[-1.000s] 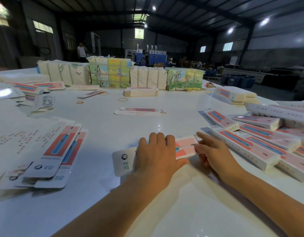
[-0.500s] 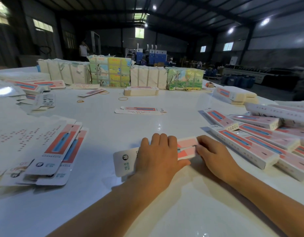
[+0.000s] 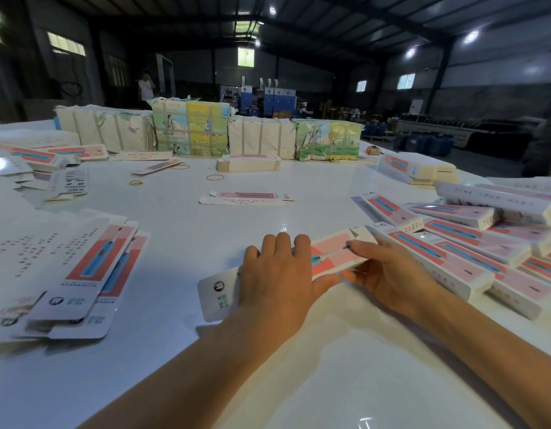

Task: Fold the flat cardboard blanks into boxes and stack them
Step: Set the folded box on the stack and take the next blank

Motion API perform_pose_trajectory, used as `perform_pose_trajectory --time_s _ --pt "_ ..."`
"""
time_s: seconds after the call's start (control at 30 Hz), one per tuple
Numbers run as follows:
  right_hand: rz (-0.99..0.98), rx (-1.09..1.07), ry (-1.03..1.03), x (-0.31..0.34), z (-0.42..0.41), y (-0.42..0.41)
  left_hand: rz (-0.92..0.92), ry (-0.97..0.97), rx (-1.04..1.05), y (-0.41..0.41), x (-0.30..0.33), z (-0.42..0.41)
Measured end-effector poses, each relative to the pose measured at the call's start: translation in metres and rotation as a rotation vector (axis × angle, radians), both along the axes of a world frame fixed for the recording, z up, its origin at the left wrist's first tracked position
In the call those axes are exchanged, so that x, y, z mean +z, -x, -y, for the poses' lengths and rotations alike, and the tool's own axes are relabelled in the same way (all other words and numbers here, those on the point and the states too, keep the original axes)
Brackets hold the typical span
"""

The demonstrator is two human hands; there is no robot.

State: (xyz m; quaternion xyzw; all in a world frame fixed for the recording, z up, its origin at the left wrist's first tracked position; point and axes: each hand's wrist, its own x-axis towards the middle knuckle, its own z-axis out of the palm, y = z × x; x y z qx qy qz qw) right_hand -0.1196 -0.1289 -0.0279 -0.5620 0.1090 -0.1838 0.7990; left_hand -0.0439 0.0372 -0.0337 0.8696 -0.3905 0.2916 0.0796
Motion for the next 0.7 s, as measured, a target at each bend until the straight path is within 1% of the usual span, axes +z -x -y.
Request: perform_pose_trajectory --time_s 0.03,0.07,0.13,0.17,0.2,0.23,0.27,0.3,0.37,0.4,0.43,0.5,0.57,0.63,0.7 --pt "0.012 -0.070 0.127 -0.001 -0.003 0.001 -0.013 -0.016 0.015 0.001 0.000 0.001" --pt "0.031 -0.164 0.355 -0.003 -0.006 0.002 -0.031 -0.017 0.021 0.002 0.000 0.002" --pt "0.006 -0.365 1.045 -0.008 -0.014 0.006 -0.029 -0.008 0.028 0.007 0.002 0.002" --pt "-0.042 -0.415 1.323 -0.011 -0.017 0.006 -0.025 -0.021 0.046 0.010 0.004 0.001" --pt "-0.089 -0.399 1.453 -0.012 -0.021 0.005 -0.001 -0.031 0.054 0.012 0.006 0.002" --pt "-0.122 -0.370 1.465 -0.012 -0.025 0.005 -0.014 -0.062 0.038 0.013 0.006 0.002" --pt "-0.128 -0.338 1.419 -0.013 -0.026 0.005 -0.006 -0.061 0.027 0.011 0.003 0.003" --pt "-0.108 -0.318 1.288 -0.012 -0.027 0.006 0.004 -0.062 0.032 0.008 0.001 0.002" --pt "-0.028 -0.265 0.856 -0.006 -0.026 0.007 0.035 -0.036 0.056 0.009 0.003 -0.001" --pt "-0.012 -0.246 0.684 -0.004 -0.025 0.006 0.038 -0.039 0.065 0.010 0.004 -0.001" --pt "-0.011 -0.227 0.560 -0.002 -0.022 0.005 0.015 -0.050 0.062 0.010 0.004 -0.001" --pt "-0.003 -0.186 0.351 0.000 -0.018 0.002 0.038 -0.038 0.024 0.005 0.000 -0.001" --pt "0.021 -0.136 0.201 0.001 -0.013 0.000 0.085 -0.016 0.013 0.002 0.000 -0.001" --pt "0.035 -0.118 0.152 0.000 -0.011 0.000 0.102 0.001 0.005 0.001 -0.003 -0.001" --pt "0.045 -0.104 0.152 -0.003 -0.009 -0.001 0.099 -0.014 0.006 0.001 -0.004 -0.001"
